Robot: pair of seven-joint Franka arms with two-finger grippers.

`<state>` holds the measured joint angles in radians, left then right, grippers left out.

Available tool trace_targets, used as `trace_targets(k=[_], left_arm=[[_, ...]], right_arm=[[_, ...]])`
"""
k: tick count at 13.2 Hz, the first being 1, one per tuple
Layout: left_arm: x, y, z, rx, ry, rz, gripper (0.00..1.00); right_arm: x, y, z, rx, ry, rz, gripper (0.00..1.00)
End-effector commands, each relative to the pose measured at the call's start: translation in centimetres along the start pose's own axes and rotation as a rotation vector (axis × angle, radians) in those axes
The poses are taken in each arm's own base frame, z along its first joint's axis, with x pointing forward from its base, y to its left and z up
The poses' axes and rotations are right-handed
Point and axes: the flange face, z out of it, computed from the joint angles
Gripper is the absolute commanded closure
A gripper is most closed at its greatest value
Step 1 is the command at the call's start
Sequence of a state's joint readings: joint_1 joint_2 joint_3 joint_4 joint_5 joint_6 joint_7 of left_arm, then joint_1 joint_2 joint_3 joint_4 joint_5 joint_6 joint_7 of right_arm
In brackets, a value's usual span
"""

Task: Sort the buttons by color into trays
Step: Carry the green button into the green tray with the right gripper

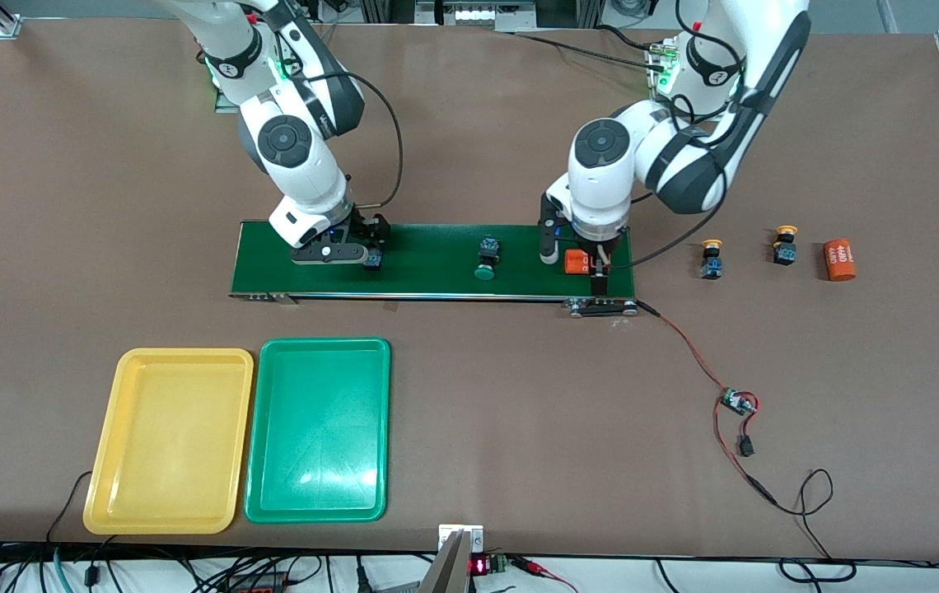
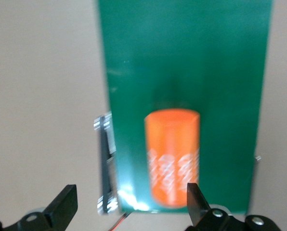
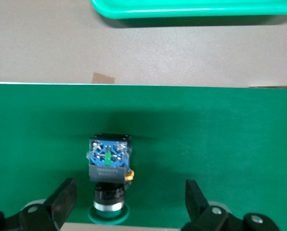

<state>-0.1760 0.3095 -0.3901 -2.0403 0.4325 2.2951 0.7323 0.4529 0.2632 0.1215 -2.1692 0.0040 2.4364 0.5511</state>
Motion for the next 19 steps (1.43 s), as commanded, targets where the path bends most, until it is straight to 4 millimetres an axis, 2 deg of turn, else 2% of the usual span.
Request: trace_targets(k=[1,2,4,6,7,8,10,12,14,16,18,19], left_arm=[[-6.3,-3.3,-0.6,0.021,-0.024,-0.095,0.0],[-9.3,-4.4,-0.2,0.017,-0.036,-0.146,0.0],[-13.1,-5.7,0.0,-0.007,-0.028,-0.247,0.0],[-18.2,-6.9,1.3,-0.078,0.025,-0.446,0.0],[-20.1,-7.1,1.9,-0.116,0.056,-0.533,0.0],[-23.4,-7.5,2.9,-0.16,0.088,-0.652,0.0],[-26.5,-7.0,4.4,-0.227,0.113,-0.826,0.0],[-27.5,-6.1,5.5,-0.272,0.074,-1.015,0.0],[-27.6,-5.4,6.7,-0.307,0.035,-1.189,0.0],[-28.1,-4.7,8.0,-0.338,-0.005,-1.336,0.0],[-28.2,-3.9,9.3,-0.365,-0.036,-1.414,0.0],[-28.1,-3.4,10.4,-0.38,-0.047,-1.413,0.0]], right_arm=[[0.6,-1.0,0.8,0.005,0.01,0.004,0.03],[0.6,-1.2,1.0,0.009,0.015,0.001,0.13],[0.6,-1.1,1.4,0.007,0.012,-0.009,0.3],[0.5,-0.9,2.0,0.001,0.004,-0.012,0.46],[0.5,-0.9,2.1,-0.007,0.005,-0.021,0.54],[0.6,-0.8,2.1,-0.01,0.007,-0.025,0.6],[0.6,-0.7,2.1,-0.012,0.005,-0.027,0.78],[1.0,-0.3,1.2,-0.008,0.016,-0.04,0.95],[2.5,0.9,-2.0,0.003,0.048,-0.011,0.99],[6.1,0.9,-6.7,0.002,0.054,0.01,0.99],[10.7,1.9,-10.1,0.022,0.099,-0.034,0.99],[13.0,2.4,-10.1,0.023,0.122,-0.057,0.99]])
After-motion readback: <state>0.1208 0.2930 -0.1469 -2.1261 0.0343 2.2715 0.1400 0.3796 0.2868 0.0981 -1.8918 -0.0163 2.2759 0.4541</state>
